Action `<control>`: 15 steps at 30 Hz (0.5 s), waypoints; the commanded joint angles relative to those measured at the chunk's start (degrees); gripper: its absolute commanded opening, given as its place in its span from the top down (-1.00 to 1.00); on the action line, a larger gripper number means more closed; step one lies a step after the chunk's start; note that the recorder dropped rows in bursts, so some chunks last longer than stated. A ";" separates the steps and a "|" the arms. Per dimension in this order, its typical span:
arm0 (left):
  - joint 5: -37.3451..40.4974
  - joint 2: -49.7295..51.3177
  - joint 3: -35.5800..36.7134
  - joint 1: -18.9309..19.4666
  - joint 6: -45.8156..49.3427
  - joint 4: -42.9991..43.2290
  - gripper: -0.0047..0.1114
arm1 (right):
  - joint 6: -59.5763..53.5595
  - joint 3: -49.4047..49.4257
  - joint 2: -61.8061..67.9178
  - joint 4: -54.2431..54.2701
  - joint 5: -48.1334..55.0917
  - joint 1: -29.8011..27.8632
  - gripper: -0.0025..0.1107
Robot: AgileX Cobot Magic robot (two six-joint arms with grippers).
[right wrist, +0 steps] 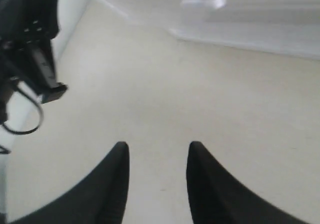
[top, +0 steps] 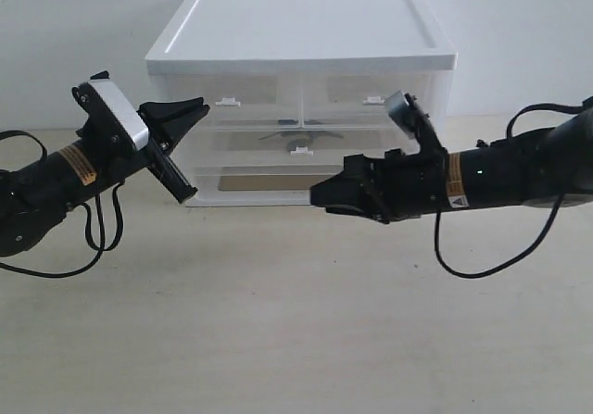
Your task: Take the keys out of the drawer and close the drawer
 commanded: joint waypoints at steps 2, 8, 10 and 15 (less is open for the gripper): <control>1.08 0.28 -0.73 0.03 0.03 -4.47 0.84 | -6.10 5.10 -6.93 1.33 7.47 -5.38 0.36; 1.08 0.28 -0.73 0.03 0.03 -4.47 0.84 | -20.14 9.52 -11.33 15.10 19.86 -7.42 0.36; 1.08 0.28 -0.73 0.03 -0.11 -4.47 0.84 | -26.81 8.96 -11.21 22.82 24.67 -7.42 0.36; 1.08 0.28 -0.73 0.03 -0.40 -4.47 0.84 | -38.04 5.87 -10.47 35.04 26.03 -7.42 0.36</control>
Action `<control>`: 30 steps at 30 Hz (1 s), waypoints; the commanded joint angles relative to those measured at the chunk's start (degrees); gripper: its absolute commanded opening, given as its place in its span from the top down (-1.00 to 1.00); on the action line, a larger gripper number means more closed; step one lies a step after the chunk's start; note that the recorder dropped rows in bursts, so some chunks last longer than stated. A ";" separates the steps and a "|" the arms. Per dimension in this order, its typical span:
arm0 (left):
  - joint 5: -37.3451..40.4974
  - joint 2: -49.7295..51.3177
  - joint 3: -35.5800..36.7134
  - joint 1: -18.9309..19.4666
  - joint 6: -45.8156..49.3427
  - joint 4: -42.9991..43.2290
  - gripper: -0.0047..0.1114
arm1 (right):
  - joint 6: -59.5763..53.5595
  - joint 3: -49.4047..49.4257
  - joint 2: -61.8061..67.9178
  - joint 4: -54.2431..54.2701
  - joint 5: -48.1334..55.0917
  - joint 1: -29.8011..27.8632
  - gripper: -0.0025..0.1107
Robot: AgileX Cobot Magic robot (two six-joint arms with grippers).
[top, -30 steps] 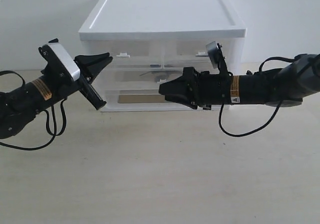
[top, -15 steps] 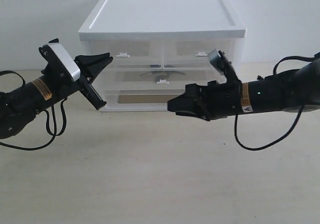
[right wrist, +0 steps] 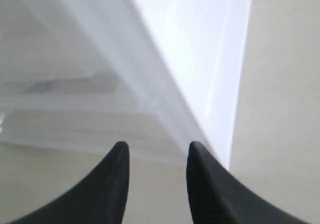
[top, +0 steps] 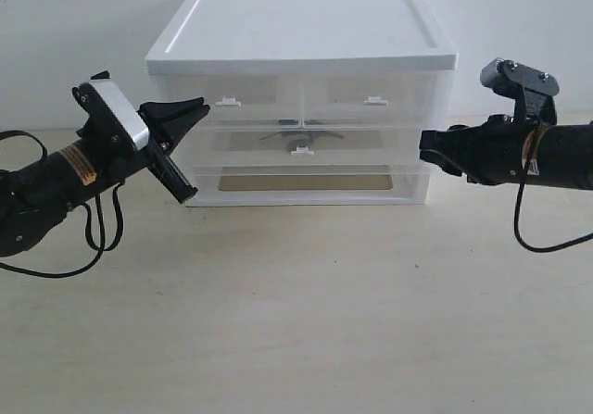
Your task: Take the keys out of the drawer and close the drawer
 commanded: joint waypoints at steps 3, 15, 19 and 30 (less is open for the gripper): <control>1.08 0.28 -0.73 0.03 -0.40 -4.47 0.84 | -7.45 -6.37 0.30 8.25 4.72 -0.31 0.36; 1.08 0.28 -0.73 0.03 -0.40 -4.47 0.84 | 8.91 -5.27 -1.54 -12.34 0.86 -0.21 0.36; 1.08 0.28 -0.73 0.03 -0.40 -4.47 0.84 | 6.66 1.77 -6.24 -11.84 -1.52 -0.21 0.36; 1.08 -0.79 -0.62 -2.63 -0.41 6.23 0.84 | 5.25 9.11 -11.62 -12.21 -6.28 -0.21 0.36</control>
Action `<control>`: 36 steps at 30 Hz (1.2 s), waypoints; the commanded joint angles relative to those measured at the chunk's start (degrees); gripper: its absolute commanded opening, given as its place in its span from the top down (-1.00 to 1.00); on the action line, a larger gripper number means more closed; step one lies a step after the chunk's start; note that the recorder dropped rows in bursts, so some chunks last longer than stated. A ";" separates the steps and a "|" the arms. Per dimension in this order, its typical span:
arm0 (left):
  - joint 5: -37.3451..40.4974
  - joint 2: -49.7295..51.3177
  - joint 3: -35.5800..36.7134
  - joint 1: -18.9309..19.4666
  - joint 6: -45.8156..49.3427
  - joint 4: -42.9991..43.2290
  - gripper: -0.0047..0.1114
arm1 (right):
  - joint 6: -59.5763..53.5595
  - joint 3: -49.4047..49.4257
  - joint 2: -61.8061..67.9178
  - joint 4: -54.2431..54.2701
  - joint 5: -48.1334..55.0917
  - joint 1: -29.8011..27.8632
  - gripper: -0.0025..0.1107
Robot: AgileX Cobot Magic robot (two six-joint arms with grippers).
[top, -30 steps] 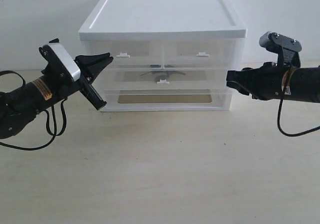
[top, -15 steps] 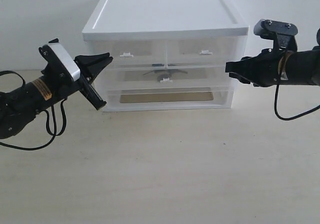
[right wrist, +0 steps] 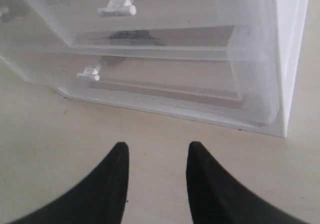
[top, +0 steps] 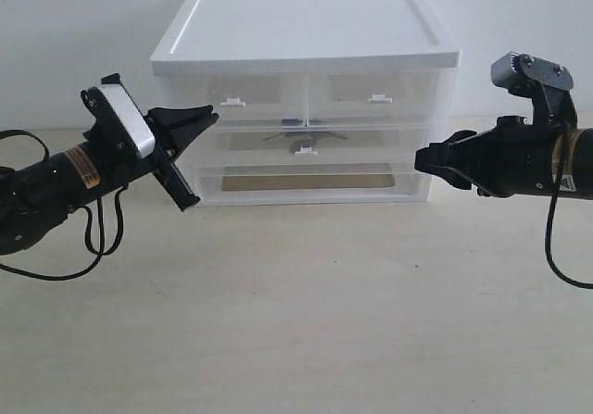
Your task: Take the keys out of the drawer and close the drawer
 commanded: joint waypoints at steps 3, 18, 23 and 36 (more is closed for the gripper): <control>0.22 -1.10 -0.26 -3.17 -0.18 1.78 0.84 | 0.90 0.43 -0.76 -1.33 -2.06 0.01 0.36; 4.75 -1.36 -1.14 -5.21 3.63 -12.47 0.84 | 13.07 -6.72 12.55 2.75 -15.89 5.79 0.36; 4.75 -1.36 -1.14 -5.21 3.51 -12.06 0.84 | 18.19 -13.01 20.74 7.74 -23.00 7.72 0.27; 4.75 -1.36 -1.14 -5.21 3.51 -12.06 0.84 | 22.93 -23.29 27.83 13.18 -13.25 10.85 -0.04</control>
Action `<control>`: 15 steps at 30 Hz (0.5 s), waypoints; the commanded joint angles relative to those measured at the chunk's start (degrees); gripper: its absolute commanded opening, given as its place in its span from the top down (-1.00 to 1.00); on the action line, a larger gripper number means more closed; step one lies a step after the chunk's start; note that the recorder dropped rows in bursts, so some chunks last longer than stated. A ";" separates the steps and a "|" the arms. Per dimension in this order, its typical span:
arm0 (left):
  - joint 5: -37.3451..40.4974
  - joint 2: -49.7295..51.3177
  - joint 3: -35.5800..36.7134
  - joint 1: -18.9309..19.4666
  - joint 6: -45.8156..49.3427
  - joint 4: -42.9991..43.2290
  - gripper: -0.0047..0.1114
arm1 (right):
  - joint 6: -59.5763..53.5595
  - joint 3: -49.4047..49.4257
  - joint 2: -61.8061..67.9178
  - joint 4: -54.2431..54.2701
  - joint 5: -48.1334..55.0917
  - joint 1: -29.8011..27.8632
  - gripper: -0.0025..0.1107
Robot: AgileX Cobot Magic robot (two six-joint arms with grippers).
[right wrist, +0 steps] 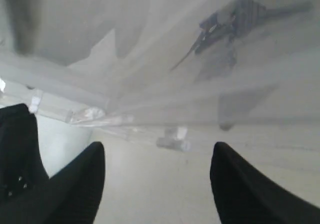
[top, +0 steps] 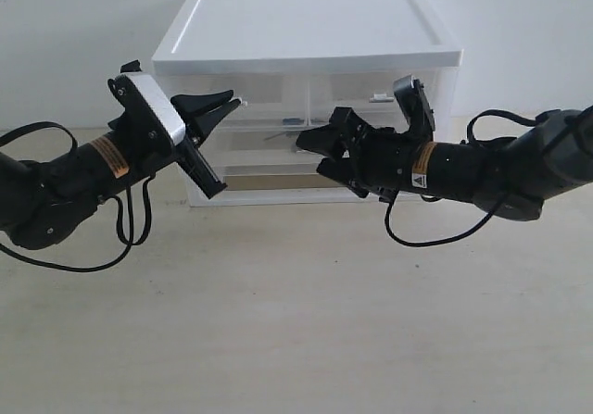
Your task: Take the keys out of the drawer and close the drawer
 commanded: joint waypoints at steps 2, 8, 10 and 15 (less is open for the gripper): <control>2.36 -0.05 -0.59 0.25 0.02 -3.16 0.84 | -0.56 -1.55 0.23 1.20 4.88 0.03 0.01; 2.36 -0.05 -0.73 0.25 0.02 -3.16 0.84 | -0.69 -2.31 0.23 2.30 1.60 0.03 0.28; 2.36 -0.05 -0.73 0.25 0.02 -3.16 0.84 | -0.69 -2.31 0.23 3.26 3.41 0.03 0.28; 2.36 -0.05 -0.73 0.25 0.02 -3.16 0.84 | -0.94 -2.84 2.42 5.11 2.24 0.66 0.28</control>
